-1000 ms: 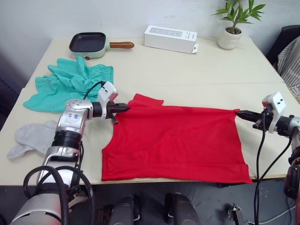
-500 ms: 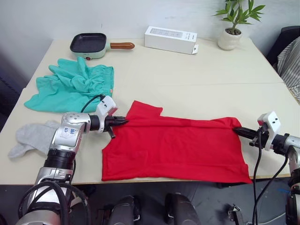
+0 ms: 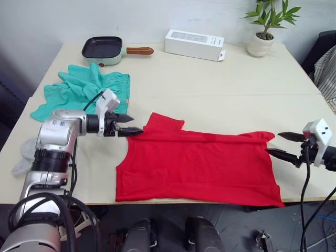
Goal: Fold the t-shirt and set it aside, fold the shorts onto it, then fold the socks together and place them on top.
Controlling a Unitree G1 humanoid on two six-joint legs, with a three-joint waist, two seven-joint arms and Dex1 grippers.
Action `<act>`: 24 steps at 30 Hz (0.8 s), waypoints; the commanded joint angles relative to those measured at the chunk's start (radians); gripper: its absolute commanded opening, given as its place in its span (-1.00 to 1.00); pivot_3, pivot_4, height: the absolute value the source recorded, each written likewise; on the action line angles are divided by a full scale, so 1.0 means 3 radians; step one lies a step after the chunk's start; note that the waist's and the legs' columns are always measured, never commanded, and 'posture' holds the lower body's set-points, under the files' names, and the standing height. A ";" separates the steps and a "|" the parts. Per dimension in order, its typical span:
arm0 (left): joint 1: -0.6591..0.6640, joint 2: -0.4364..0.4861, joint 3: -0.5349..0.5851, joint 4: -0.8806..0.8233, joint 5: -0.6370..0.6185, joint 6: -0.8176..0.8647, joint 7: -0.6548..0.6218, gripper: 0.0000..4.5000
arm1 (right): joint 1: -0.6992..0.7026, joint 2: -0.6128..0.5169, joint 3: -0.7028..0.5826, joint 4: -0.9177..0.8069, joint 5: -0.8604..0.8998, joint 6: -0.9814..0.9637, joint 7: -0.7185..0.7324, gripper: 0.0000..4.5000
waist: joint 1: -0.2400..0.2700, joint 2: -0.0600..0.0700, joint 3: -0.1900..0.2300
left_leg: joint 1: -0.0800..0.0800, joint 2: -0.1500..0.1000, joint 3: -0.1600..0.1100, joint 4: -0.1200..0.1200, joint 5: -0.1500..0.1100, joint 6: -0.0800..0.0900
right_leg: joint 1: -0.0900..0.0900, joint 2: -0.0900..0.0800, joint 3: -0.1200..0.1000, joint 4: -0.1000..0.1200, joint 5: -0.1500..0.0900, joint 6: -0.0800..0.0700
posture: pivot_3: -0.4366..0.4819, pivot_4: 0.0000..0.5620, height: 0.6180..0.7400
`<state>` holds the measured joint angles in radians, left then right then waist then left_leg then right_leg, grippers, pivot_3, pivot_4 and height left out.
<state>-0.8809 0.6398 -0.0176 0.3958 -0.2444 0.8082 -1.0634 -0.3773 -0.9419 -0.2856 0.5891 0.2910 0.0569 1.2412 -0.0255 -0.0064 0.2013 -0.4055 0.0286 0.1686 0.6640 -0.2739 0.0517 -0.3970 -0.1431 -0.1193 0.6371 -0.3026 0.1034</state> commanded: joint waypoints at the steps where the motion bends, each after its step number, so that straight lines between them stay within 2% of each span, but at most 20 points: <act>1: -0.0341 -0.0191 -0.0066 0.0486 0.0117 -0.0014 0.0262 1.00 | -0.0107 -0.0061 -0.0015 0.0100 -0.0114 -0.0485 -0.0076 1.00 | 0.0001 0.0000 0.0000 | 0.0000 -0.0001 0.0001 0.0000 0.0001 0.0001 | 0.0000 0.0005 -0.0001 0.0000 0.0000 0.0000 | -0.05 -0.47 1.00; 4: -0.0568 -0.0371 -0.0135 0.0949 0.0223 -0.0190 0.0378 1.00 | -0.0186 -0.0072 0.0121 0.0294 -0.0309 -0.0913 -0.0089 1.00 | -0.0005 -0.0001 0.0000 | 0.0000 -0.0002 0.0004 0.0001 0.0001 0.0002 | 0.0000 0.0016 -0.0001 0.0000 0.0000 0.0001 | -0.05 -0.47 1.00; 10: -0.1064 -0.0890 -0.0090 0.2141 0.0445 -0.0746 0.0945 1.00 | -0.0555 -0.0162 0.0501 0.1043 -0.0911 -0.2020 -0.0386 1.00 | -0.0010 -0.0006 0.0003 | 0.0001 0.0001 0.0011 0.0001 0.0001 0.0002 | -0.0003 0.0024 -0.0005 -0.0002 0.0000 0.0002 | -0.05 -0.47 1.00; 19: -0.1217 -0.1203 -0.0121 0.2795 0.0719 -0.1261 0.1256 1.00 | -0.0928 -0.0186 0.0816 0.1602 -0.1326 -0.2723 -0.0738 1.00 | -0.0003 -0.0006 0.0003 | 0.0007 0.0002 0.0012 0.0005 0.0001 0.0002 | 0.0000 0.0023 -0.0003 0.0001 0.0000 0.0002 | -0.05 -0.47 1.00; 20: -0.1219 -0.1215 -0.0121 0.2820 0.0740 -0.1283 0.1259 0.92 | -0.0947 -0.0183 0.0836 0.1633 -0.1337 -0.2752 -0.0745 1.00 | 0.0000 -0.0006 0.0003 | 0.0007 0.0001 0.0011 0.0007 0.0001 0.0002 | 0.0001 0.0022 -0.0001 0.0001 0.0000 0.0002 | -0.05 -0.47 1.00; 21: -0.1212 -0.1229 -0.0112 0.2837 0.0746 -0.1315 0.1245 0.83 | -0.0965 -0.0174 0.0864 0.1657 -0.1367 -0.2779 -0.0760 0.92 | -0.0002 -0.0006 0.0003 | 0.0007 0.0001 0.0009 0.0007 0.0001 0.0002 | 0.0003 0.0022 0.0000 0.0001 0.0000 0.0002 | -0.05 -0.47 1.00; 24: -0.1174 -0.1264 -0.0119 0.2863 0.0793 -0.1425 0.1230 0.49 | -0.1026 -0.0170 0.0965 0.1732 -0.1521 -0.2843 -0.0958 0.58 | -0.0004 -0.0006 0.0003 | 0.0007 0.0001 0.0007 0.0008 0.0001 0.0001 | 0.0004 0.0019 0.0008 0.0001 0.0000 0.0002 | -0.05 -0.47 1.00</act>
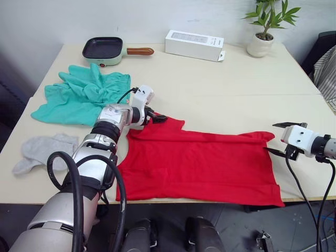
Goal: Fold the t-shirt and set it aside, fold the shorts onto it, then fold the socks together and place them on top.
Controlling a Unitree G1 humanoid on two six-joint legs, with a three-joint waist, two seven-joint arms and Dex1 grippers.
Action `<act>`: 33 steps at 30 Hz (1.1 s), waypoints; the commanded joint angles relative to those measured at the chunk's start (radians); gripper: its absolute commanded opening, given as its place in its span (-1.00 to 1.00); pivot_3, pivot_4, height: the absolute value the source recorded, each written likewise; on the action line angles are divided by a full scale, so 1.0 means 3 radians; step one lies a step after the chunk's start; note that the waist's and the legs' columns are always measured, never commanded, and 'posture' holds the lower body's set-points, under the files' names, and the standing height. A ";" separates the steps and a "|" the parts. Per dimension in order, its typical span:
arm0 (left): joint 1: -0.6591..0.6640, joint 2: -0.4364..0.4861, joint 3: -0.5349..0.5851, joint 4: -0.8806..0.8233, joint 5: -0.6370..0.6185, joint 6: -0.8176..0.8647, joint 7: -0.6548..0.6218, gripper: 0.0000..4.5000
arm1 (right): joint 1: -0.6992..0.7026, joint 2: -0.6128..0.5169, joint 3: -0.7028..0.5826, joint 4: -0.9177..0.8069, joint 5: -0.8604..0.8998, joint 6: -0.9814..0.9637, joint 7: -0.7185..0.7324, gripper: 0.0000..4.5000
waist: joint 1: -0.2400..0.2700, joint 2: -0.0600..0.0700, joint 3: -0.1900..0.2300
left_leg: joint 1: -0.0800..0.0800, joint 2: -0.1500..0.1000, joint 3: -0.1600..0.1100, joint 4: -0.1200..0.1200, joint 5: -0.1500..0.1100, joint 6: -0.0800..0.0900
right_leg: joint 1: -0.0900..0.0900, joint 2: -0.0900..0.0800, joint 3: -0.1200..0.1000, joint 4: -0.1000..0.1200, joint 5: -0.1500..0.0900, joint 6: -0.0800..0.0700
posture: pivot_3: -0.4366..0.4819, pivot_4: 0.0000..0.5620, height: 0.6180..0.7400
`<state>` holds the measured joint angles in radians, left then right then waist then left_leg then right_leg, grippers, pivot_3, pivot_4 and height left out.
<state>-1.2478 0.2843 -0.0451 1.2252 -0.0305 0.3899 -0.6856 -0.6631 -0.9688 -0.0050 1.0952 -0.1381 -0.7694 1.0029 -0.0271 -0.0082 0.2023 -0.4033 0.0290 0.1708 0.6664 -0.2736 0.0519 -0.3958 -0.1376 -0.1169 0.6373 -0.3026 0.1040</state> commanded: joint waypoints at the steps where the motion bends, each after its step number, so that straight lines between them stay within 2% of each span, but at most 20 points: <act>1: 0.0055 -0.0085 -0.0026 0.0106 0.0090 -0.0047 -0.0033 0.36 | -0.0089 -0.0084 0.0055 0.0065 -0.0129 -0.0108 -0.0224 0.42 | 0.0001 0.0000 0.0000 | 0.0000 0.0000 -0.0001 -0.0001 0.0000 -0.0001 | 0.0000 -0.0001 0.0001 0.0000 0.0000 0.0000 | -0.05 -0.47 1.00; 10: 0.0167 -0.0116 -0.0027 0.0100 0.0196 -0.0344 -0.0022 -0.88 | -0.0148 -0.0134 0.0155 0.0133 -0.0207 -0.0231 -0.0277 -0.98 | 0.0001 0.0000 0.0000 | -0.0002 -0.0002 -0.0001 -0.0001 -0.0001 -0.0002 | 0.0000 0.0000 -0.0002 -0.0003 0.0000 0.0000 | -0.05 -0.47 1.00; 11: 0.0182 -0.0117 -0.0022 0.0095 0.0195 -0.0380 -0.0021 -0.99 | -0.0150 -0.0140 0.0154 0.0135 -0.0209 -0.0237 -0.0280 -1.00 | 0.0000 0.0000 0.0000 | -0.0002 -0.0001 -0.0001 -0.0001 -0.0001 -0.0002 | 0.0000 0.0001 -0.0003 -0.0003 0.0000 0.0000 | -0.05 -0.47 1.00; 18: 0.0270 -0.0109 0.0203 0.0011 0.0049 -0.0801 0.0000 -0.99 | -0.0100 -0.0123 0.0137 0.0101 -0.0150 -0.0227 -0.0272 -1.00 | 0.0000 0.0000 0.0000 | -0.0002 -0.0001 -0.0002 -0.0001 -0.0001 -0.0001 | 0.0001 -0.0001 -0.0004 -0.0002 0.0000 0.0000 | -0.05 -0.47 1.00; 26: 0.0383 0.0000 0.0442 -0.0147 -0.0183 -0.1060 -0.0554 -0.99 | 0.0019 -0.0078 0.0113 0.0044 -0.0034 -0.0194 -0.0235 -1.00 | -0.0012 -0.0001 0.0000 | -0.0002 0.0001 0.0000 -0.0002 -0.0001 -0.0001 | -0.0001 0.0004 -0.0022 -0.0003 0.0000 0.0000 | -0.05 -0.47 1.00; 33: 0.0504 0.0176 0.0489 -0.0484 -0.0267 -0.1783 -0.1026 -0.99 | 0.0070 -0.0053 0.0101 0.0022 0.0018 -0.0156 -0.0273 -1.00 | -0.0014 0.0000 0.0000 | -0.0003 0.0002 0.0001 -0.0002 -0.0001 -0.0001 | -0.0001 0.0004 -0.0024 -0.0003 0.0000 0.0000 | -0.05 -0.47 1.00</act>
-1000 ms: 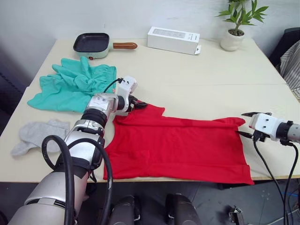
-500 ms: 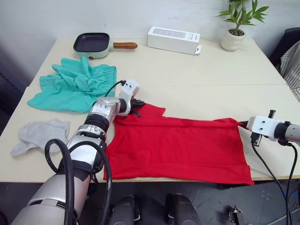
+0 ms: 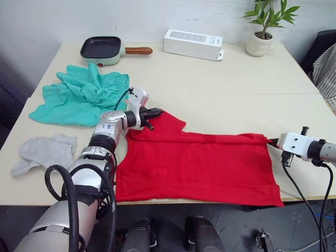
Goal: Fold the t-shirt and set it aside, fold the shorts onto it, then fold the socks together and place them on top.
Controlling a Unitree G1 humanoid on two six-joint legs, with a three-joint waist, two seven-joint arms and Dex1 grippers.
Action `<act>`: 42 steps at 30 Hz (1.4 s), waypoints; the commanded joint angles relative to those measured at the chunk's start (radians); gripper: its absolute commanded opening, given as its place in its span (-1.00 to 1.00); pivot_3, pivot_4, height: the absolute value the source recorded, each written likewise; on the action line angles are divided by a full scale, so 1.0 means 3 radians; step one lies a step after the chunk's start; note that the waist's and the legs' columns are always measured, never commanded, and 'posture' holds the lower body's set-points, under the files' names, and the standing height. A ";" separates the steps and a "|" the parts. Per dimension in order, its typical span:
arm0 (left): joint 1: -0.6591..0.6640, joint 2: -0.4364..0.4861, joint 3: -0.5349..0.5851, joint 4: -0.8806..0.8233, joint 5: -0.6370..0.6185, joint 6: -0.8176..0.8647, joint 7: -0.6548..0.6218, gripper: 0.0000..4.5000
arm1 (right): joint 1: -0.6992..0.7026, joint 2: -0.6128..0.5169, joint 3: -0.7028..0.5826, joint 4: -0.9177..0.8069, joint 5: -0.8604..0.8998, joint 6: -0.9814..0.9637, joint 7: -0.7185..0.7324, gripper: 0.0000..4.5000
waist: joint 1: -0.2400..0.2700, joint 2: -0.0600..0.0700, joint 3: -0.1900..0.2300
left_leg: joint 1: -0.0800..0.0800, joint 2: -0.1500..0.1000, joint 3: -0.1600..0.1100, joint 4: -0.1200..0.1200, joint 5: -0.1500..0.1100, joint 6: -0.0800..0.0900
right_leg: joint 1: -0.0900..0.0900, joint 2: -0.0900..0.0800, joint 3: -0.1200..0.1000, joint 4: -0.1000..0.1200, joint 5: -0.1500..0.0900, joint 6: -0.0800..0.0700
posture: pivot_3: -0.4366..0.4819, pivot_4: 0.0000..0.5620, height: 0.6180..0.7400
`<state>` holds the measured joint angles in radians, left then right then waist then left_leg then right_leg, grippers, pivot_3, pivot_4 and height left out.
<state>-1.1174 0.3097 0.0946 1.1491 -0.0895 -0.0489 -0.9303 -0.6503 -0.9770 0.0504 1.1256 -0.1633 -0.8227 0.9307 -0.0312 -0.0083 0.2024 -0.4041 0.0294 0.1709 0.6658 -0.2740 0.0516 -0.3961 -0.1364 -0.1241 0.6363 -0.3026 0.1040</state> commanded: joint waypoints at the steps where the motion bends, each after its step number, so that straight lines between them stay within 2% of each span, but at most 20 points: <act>1: 0.0116 0.0120 0.0027 -0.0321 -0.0100 -0.0402 -0.0323 -0.99 | 0.0036 -0.0023 -0.0090 -0.0082 0.0115 0.0029 -0.0038 -1.00 | -0.0001 0.0000 0.0000 | 0.0000 0.0000 0.0000 0.0000 0.0000 0.0000 | 0.0000 0.0000 0.0000 0.0000 0.0000 0.0000 | -0.05 -0.47 1.00; 8: 0.0740 0.0330 -0.0163 -0.1224 -0.0176 -0.1291 -0.1066 -0.99 | 0.0116 -0.0034 -0.0136 -0.0109 0.0176 0.0071 -0.0045 -1.00 | -0.0005 0.0001 -0.0001 | 0.0000 0.0001 0.0000 0.0000 0.0000 0.0000 | 0.0000 0.0000 0.0001 0.0000 0.0000 0.0000 | -0.05 -0.47 1.00; 14: 0.1207 0.0528 -0.0339 -0.1716 -0.0149 -0.2028 -0.1241 -0.99 | 0.0244 -0.0077 -0.0192 -0.0160 0.0244 0.0058 -0.0084 -1.00 | 0.0001 0.0001 -0.0001 | 0.0000 0.0001 -0.0001 0.0002 -0.0001 0.0002 | 0.0000 -0.0020 0.0014 0.0000 0.0000 -0.0001 | -0.05 -0.47 1.00; 23: 0.1538 0.0822 -0.0557 -0.1755 0.0075 -0.3211 -0.1051 -0.99 | 0.0610 -0.0024 -0.0282 -0.0329 0.0270 -0.0021 -0.0472 -1.00 | -0.0002 0.0003 -0.0002 | -0.0001 -0.0003 -0.0007 0.0002 -0.0004 0.0008 | 0.0004 -0.0035 0.0012 -0.0002 0.0000 -0.0001 | -0.05 -0.47 1.00; 26: 0.1599 0.0935 -0.0631 -0.1674 0.0169 -0.3452 -0.0945 -0.99 | 0.0717 -0.0004 -0.0289 -0.0420 0.0266 -0.0079 -0.0601 -1.00 | -0.0008 0.0003 -0.0002 | 0.0000 -0.0003 -0.0008 0.0002 -0.0005 0.0010 | 0.0004 -0.0036 0.0012 -0.0002 0.0000 -0.0001 | -0.05 -0.47 1.00; 35: 0.1742 0.1114 -0.0738 -0.1586 0.0425 -0.3505 -0.0447 -0.99 | 0.0920 -0.0012 -0.0232 -0.0520 0.0108 -0.0248 -0.1008 -1.00 | -0.0007 0.0004 -0.0002 | 0.0000 -0.0003 -0.0008 0.0000 -0.0007 0.0012 | 0.0004 -0.0037 0.0012 -0.0002 0.0000 -0.0001 | -0.05 -0.47 1.00; 42: 0.1830 0.1217 -0.0812 -0.1693 0.0482 -0.3478 -0.0231 -0.99 | 0.0965 -0.0024 -0.0222 -0.0540 0.0070 -0.0263 -0.1100 -1.00 | -0.0014 0.0004 -0.0002 | 0.0000 -0.0002 -0.0007 -0.0001 -0.0007 0.0012 | 0.0004 -0.0036 0.0013 -0.0002 0.0000 -0.0001 | -0.05 -0.47 1.00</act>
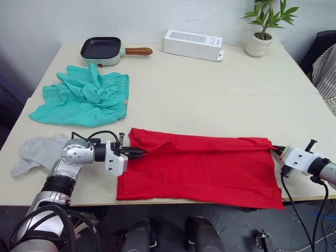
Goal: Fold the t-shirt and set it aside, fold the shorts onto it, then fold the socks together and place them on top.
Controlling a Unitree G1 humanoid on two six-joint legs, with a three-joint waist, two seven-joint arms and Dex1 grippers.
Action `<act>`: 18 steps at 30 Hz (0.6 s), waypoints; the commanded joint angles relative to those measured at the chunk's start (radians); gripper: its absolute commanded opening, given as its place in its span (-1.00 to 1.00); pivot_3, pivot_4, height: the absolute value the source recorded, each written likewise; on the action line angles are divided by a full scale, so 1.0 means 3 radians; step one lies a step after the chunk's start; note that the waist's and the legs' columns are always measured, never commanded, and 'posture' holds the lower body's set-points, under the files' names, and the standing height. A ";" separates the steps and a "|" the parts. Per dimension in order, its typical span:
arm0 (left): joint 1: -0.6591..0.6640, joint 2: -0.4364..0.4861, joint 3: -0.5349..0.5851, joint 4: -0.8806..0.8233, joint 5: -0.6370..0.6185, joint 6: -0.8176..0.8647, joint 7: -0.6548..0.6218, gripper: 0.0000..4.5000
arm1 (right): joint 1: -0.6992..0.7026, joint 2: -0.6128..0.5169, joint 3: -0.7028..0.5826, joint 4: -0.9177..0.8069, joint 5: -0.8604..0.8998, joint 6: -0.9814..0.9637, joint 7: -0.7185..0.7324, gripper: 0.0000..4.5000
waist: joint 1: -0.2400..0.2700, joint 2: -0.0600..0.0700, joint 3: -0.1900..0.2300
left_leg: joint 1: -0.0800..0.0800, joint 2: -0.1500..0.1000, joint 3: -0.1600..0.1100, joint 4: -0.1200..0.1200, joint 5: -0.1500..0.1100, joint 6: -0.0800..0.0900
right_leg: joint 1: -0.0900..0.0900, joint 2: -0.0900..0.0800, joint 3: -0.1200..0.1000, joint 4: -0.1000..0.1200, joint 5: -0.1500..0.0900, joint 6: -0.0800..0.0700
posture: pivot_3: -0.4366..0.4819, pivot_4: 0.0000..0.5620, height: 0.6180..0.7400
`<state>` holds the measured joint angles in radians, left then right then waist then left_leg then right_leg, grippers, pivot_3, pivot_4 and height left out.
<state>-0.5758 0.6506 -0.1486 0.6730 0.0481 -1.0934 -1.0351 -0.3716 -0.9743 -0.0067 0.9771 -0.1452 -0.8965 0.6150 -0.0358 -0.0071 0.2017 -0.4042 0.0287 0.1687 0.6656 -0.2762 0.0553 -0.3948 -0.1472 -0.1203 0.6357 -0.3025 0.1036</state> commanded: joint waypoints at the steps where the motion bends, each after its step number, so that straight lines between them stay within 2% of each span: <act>1: 0.0025 0.0095 -0.0011 -0.0112 0.0028 0.0003 0.0138 -0.99 | 0.0038 -0.0030 -0.0035 -0.0051 0.0027 -0.0006 -0.0025 -1.00 | 0.0002 0.0000 0.0000 | 0.0000 0.0000 0.0000 0.0000 0.0000 0.0000 | 0.0000 0.0000 0.0000 0.0000 0.0000 0.0000 | -0.05 -0.47 1.00; 3: 0.0037 0.0106 -0.0033 -0.0174 -0.0095 0.0107 0.0121 -0.99 | 0.0042 -0.0018 -0.0064 -0.0083 0.0141 0.0036 0.0101 -1.00 | 0.0001 0.0000 0.0000 | 0.0000 0.0000 0.0000 0.0000 0.0000 0.0000 | 0.0000 0.0000 0.0000 0.0000 0.0000 0.0000 | -0.05 -0.47 1.00; 5: 0.0075 0.0109 -0.0068 -0.0313 -0.0325 0.0308 0.0008 -0.77 | 0.0053 -0.0017 -0.0102 -0.0118 0.0285 0.0073 0.0257 -1.00 | 0.0000 0.0000 0.0000 | 0.0000 0.0000 0.0000 0.0000 0.0000 0.0000 | 0.0000 0.0000 0.0001 0.0000 0.0000 0.0000 | -0.05 -0.47 1.00; 7: 0.0114 0.0136 -0.0088 -0.0453 -0.0453 0.0465 -0.0070 -0.59 | 0.0070 -0.0037 -0.0122 -0.0154 0.0393 0.0094 0.0390 -0.82 | 0.0000 0.0000 0.0000 | 0.0000 0.0000 0.0000 -0.0001 0.0000 0.0000 | 0.0000 0.0000 0.0001 0.0000 0.0000 0.0000 | -0.05 -0.47 1.00; 9: 0.0152 0.0169 -0.0085 -0.0564 -0.0537 0.0597 -0.0120 -0.30 | 0.0097 -0.0060 -0.0135 -0.0201 0.0503 0.0133 0.0533 -0.57 | 0.0000 0.0000 0.0000 | 0.0000 0.0000 0.0000 -0.0001 0.0000 0.0000 | 0.0001 0.0000 0.0001 0.0000 0.0000 0.0000 | -0.05 -0.47 1.00; 11: 0.0210 0.0231 -0.0040 -0.0716 -0.0701 0.0797 -0.0206 0.00 | 0.0166 -0.0126 -0.0184 -0.0286 0.0686 0.0184 0.0777 -0.23 | 0.0004 0.0000 0.0000 | 0.0000 0.0001 0.0000 0.0000 0.0000 0.0000 | 0.0001 0.0001 0.0000 0.0000 0.0000 0.0000 | -0.05 -0.47 1.00; 13: 0.0297 0.0316 0.0029 -0.0948 -0.0948 0.1189 -0.0314 0.26 | 0.0249 -0.0210 -0.0276 -0.0395 0.0889 0.0300 0.1045 0.04 | 0.0004 0.0000 0.0000 | 0.0001 0.0001 -0.0001 0.0000 0.0000 0.0000 | 0.0001 0.0001 0.0001 0.0000 0.0000 0.0000 | -0.05 -0.47 1.00; 17: 0.0574 0.0600 0.0202 -0.1631 -0.1605 0.2579 -0.0444 0.80 | 0.0485 -0.0373 -0.0570 -0.0756 0.1497 0.1045 0.1663 0.64 | 0.0011 0.0000 0.0000 | 0.0001 0.0001 -0.0005 -0.0001 0.0000 0.0001 | 0.0003 0.0000 0.0001 -0.0001 0.0000 0.0000 | -0.05 -0.47 1.00; 18: 0.0630 0.0670 0.0256 -0.1758 -0.1736 0.2899 -0.0448 0.80 | 0.0559 -0.0421 -0.0644 -0.0880 0.1625 0.1297 0.1791 0.79 | 0.0012 0.0000 0.0000 | 0.0001 0.0001 -0.0006 -0.0001 -0.0001 0.0001 | 0.0004 0.0000 0.0001 -0.0001 0.0000 0.0000 | -0.05 -0.47 1.00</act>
<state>-0.3978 0.8286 -0.1159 0.2240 -0.3870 -0.3675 -1.1629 -0.2165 -1.0647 -0.1429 0.7740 0.2582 -0.6087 1.0887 -0.0321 -0.0070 0.2017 -0.4036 0.0290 0.1662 0.6654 -0.2764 0.0557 -0.3931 -0.1472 -0.1205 0.6355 -0.3026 0.1036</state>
